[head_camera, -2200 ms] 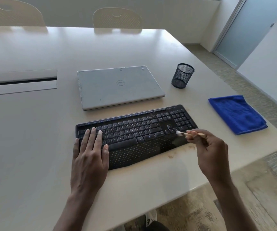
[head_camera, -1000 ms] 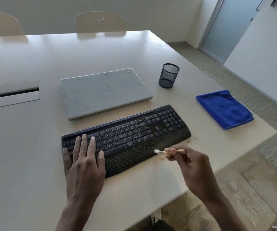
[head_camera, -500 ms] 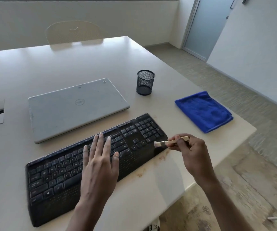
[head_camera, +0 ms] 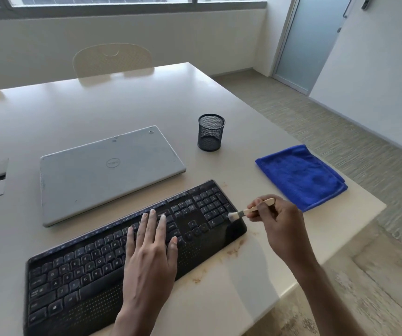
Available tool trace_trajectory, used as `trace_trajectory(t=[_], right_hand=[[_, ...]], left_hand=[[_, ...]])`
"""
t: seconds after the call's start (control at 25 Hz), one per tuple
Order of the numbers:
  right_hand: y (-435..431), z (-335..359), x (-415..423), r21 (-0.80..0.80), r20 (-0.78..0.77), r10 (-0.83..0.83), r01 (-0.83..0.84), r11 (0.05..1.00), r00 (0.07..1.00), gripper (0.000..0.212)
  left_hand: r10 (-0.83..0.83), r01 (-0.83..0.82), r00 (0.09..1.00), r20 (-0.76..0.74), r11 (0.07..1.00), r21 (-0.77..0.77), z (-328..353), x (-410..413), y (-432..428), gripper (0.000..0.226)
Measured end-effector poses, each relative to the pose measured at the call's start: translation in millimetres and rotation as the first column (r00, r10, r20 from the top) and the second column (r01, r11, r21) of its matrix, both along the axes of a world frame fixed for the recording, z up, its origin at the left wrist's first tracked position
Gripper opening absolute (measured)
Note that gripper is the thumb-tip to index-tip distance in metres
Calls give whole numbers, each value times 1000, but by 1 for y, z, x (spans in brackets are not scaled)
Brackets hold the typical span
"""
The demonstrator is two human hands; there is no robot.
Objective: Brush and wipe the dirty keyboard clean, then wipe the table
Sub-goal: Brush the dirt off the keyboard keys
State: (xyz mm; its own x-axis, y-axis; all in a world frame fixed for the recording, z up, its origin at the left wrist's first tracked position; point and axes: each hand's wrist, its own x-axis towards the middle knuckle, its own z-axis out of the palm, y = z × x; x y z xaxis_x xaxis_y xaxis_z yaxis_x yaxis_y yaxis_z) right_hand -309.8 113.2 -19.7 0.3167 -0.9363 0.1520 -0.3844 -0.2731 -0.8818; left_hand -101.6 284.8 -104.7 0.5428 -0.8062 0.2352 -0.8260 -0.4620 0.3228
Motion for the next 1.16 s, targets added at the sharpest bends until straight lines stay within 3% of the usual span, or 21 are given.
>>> trace_trajectory(t=[0.12,0.24,0.36,0.48,0.64,0.8,0.88,1.0,1.16], right_hand=[[-17,16,31,-155,3,6,-5,988,1000,20],[-45,27,90,-1,91,170,-171,985,981,23],[-50,22,148,197,127,331,-351,916,935,22],[-49,12,172,304,104,397,-410,860,912,24],[-82,5,152,333,30,273,-267,904,962,22],[-118,8,120,174,-45,57,-48,984,997,22],[-122,11,118,179,-6,62,-59,982,998,22],[-116,4,123,311,120,150,-180,933,981,25],[-119,-8,106,242,65,68,-82,967,996,28]], left_hand=[[36,-37,999,28,999,31,-1,-4,-1,67],[40,-45,997,72,997,67,-4,-6,0,66],[34,-43,995,97,995,92,-3,-5,2,65],[39,-49,994,100,994,96,-3,-6,0,66],[47,-58,994,99,992,109,-5,-6,1,66],[53,-64,993,101,992,107,-7,-6,1,66],[57,-68,993,108,992,103,-7,-7,1,66],[56,-67,991,118,993,95,-7,-6,1,67],[55,-66,991,125,993,94,-7,-7,0,68]])
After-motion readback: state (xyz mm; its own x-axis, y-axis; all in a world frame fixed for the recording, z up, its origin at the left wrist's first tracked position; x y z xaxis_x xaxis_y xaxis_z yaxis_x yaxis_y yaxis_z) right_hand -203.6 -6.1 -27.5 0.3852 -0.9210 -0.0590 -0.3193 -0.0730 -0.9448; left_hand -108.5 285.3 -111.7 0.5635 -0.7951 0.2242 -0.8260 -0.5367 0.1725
